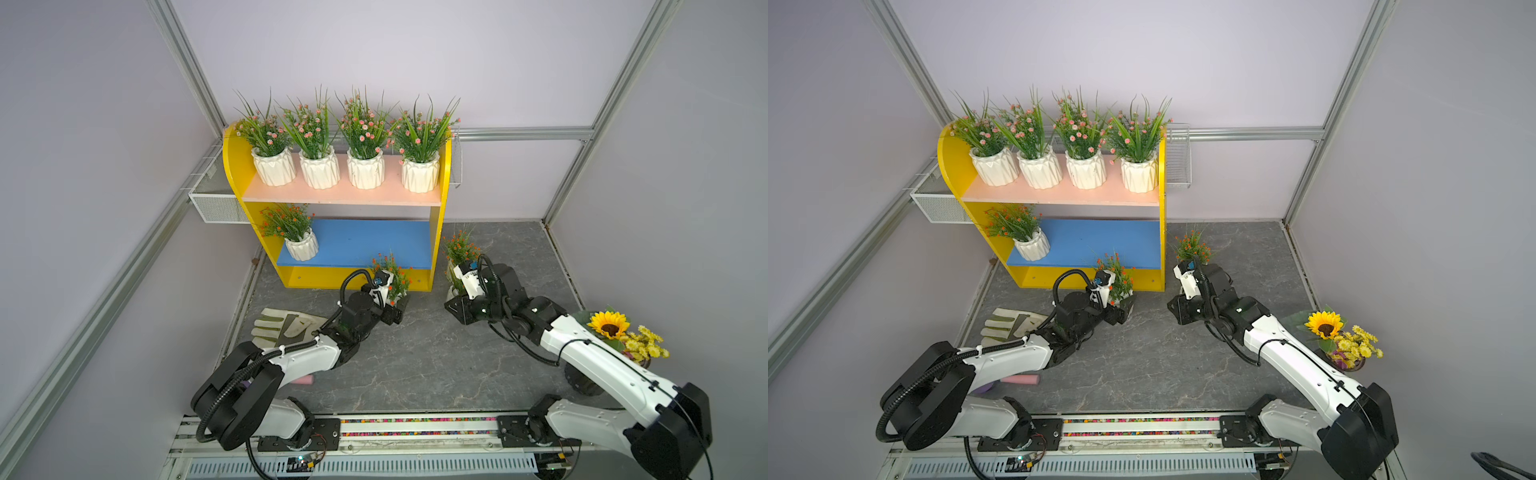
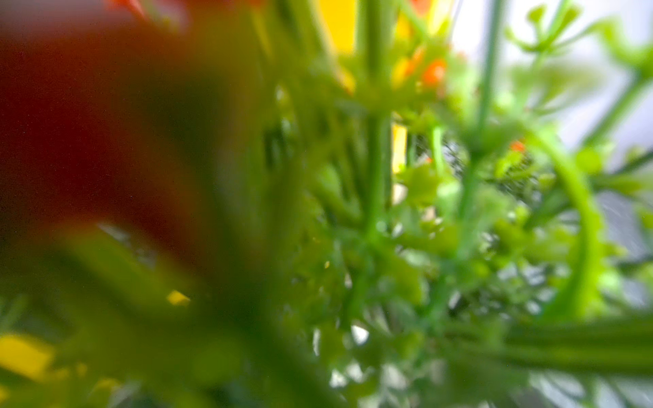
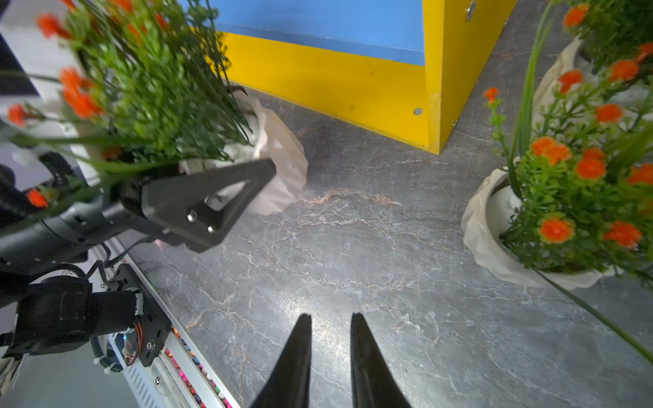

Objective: Place the baby's breath potted plants on the rack by color
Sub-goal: Pick up the baby's breath potted plant from the center of the board, then place the baby's breath potted plant on the rack.

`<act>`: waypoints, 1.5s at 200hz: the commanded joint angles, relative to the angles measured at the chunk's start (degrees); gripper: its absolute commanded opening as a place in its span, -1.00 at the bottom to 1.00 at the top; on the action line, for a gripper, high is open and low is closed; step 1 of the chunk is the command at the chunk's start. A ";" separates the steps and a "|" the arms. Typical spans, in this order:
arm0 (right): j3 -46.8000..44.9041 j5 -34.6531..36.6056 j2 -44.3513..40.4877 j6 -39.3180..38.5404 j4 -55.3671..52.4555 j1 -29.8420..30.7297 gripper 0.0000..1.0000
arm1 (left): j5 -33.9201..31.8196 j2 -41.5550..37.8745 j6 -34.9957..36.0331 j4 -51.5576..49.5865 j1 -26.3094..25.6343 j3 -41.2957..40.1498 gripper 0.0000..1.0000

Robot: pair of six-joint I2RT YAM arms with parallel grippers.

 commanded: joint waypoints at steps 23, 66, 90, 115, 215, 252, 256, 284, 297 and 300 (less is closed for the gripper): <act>-3.65 0.79 -2.21 1.65 -0.39 -0.94 -0.52 | -4.49 -2.03 -0.44 2.78 4.02 4.75 -0.25; -4.82 0.49 -2.65 2.20 0.29 -1.07 -0.52 | -5.43 -2.78 -0.30 -0.14 7.77 8.33 -0.28; -5.14 0.44 -2.83 2.39 0.47 -1.08 -0.52 | -5.39 -3.19 -0.83 -2.13 10.40 10.61 -0.29; -5.49 0.53 -2.93 2.45 0.73 -1.13 -0.52 | -4.92 -3.74 -1.04 -2.08 12.61 11.61 -0.29; -6.01 0.57 -3.44 2.57 0.57 -1.35 -0.52 | -2.09 -0.48 -1.05 -2.05 18.74 17.51 -0.30; -6.28 0.79 -3.79 2.54 0.29 -1.43 -0.53 | -0.89 1.23 -1.49 -1.56 20.00 18.67 -0.35; -6.28 0.84 -3.86 2.53 0.30 -1.41 -0.52 | -0.76 1.21 -1.51 -1.34 19.97 18.52 -0.36; -6.06 0.64 -3.62 2.46 0.47 -1.64 -0.52 | -0.33 0.61 -1.25 0.82 19.98 17.70 -0.36; -5.93 0.38 -3.36 2.44 0.60 -1.62 -0.53 | -0.19 0.45 -0.52 0.75 19.99 18.15 -0.36; -5.93 0.29 -3.35 2.47 0.68 -1.61 -0.53 | -0.33 0.59 -0.42 0.59 19.95 18.21 -0.36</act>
